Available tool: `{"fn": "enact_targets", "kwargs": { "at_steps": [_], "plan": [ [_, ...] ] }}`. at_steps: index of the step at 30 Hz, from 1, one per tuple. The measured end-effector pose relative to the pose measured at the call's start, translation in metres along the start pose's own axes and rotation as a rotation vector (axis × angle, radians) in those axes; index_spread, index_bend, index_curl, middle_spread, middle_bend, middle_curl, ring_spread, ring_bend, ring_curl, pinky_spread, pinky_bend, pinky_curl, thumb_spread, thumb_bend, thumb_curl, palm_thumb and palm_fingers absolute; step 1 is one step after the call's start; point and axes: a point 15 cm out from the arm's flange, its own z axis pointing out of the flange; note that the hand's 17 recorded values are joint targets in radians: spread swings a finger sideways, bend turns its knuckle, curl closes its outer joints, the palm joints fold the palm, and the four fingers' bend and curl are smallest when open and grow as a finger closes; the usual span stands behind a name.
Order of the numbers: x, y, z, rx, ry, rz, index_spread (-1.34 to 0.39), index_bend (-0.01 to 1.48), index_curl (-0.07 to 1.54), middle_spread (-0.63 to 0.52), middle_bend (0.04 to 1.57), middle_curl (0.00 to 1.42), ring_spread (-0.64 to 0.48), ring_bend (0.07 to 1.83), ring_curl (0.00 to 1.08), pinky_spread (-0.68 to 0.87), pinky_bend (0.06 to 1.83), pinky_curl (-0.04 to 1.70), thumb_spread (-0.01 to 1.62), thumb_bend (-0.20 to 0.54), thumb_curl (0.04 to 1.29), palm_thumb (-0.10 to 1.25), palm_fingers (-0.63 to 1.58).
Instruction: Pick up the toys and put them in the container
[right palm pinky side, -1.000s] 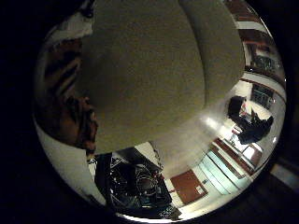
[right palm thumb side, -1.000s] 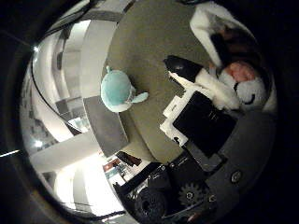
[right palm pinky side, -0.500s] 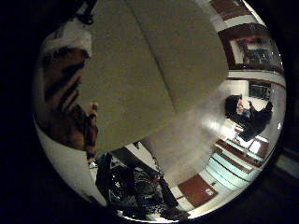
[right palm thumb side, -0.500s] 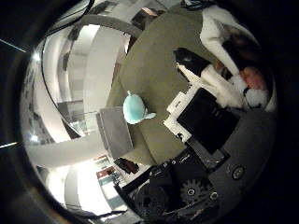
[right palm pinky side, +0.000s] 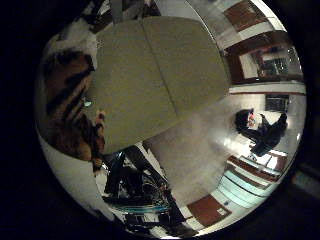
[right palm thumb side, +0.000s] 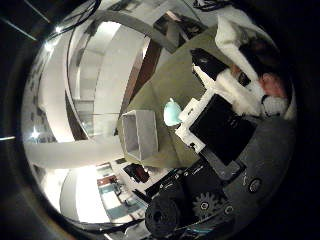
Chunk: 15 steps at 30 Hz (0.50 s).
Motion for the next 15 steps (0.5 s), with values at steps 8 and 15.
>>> {"fn": "enact_targets", "kwargs": {
  "at_steps": [8, 15],
  "plan": [
    [-0.136, 0.016, -0.047, 0.027, -0.002, -0.216, -0.33, 0.95, 1.12, -0.22, 1.20, 1.01, -0.32, 1.23, 1.02, -0.20, 1.46, 0.84, 1.03, -0.013, 0.62, 1.10, 1.03],
    [-0.252, 0.063, -0.034, -0.004, -0.031, -0.404, -0.33, 0.94, 1.12, -0.22, 1.19, 1.01, -0.32, 1.21, 1.03, -0.20, 1.44, 0.87, 1.05, -0.013, 0.61, 1.09, 1.04]
  ]
}}
